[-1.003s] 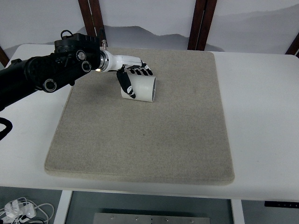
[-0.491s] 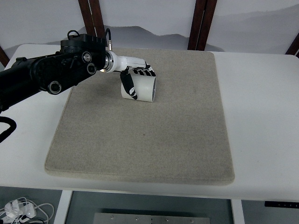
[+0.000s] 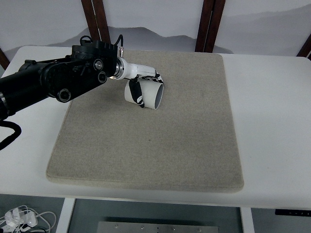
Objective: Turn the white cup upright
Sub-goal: 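Close the left hand fingers around the cup body, then lift the cup with the left hand and rotate it opening-up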
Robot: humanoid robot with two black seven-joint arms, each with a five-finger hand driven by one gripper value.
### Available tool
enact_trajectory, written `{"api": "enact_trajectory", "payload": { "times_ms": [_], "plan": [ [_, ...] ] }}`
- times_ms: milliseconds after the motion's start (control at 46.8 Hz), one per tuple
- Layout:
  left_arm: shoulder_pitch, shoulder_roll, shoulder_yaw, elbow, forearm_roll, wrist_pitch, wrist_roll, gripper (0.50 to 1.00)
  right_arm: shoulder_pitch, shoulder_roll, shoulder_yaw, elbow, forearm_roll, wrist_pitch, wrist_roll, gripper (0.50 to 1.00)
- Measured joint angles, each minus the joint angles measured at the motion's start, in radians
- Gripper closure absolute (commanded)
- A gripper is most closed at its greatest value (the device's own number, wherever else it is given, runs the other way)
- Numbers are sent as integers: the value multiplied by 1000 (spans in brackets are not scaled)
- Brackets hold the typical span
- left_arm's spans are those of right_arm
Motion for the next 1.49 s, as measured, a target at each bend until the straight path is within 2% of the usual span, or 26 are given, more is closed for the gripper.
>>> {"api": "enact_trajectory", "payload": {
  "times_ms": [107,213,278,363,619,854,1046,1238,1494],
  "plan": [
    [0,0,0,1,1,2,0,733,0,0,0,0,0,0,0,548],
    [0,0,0,1,-2,3,0,799,0,0,0,0,0,0,0,548],
    [3,2,0,1,-6,4,0,823,0,0,0,0,0,0,0,548],
    [5,4,-12,6,-14,6,0,834,0,0,0,0,0,0,0,548],
    [17,16,-91,45,-84,7,-18,834,0,0,0,0,0,0,0,548],
    [18,42,-136,70,-299,1,-61,834,0,0,0,0,0,0,0,548],
    [41,53,-155,122,-550,-15,-136,834,0,0,0,0,0,0,0,548],
    [95,58,-210,180,-666,-44,-262,834,0,0,0,0,0,0,0,548],
    [211,51,-439,186,-704,-48,-306,836,0,0,0,0,0,0,0,548]
  ]
}}
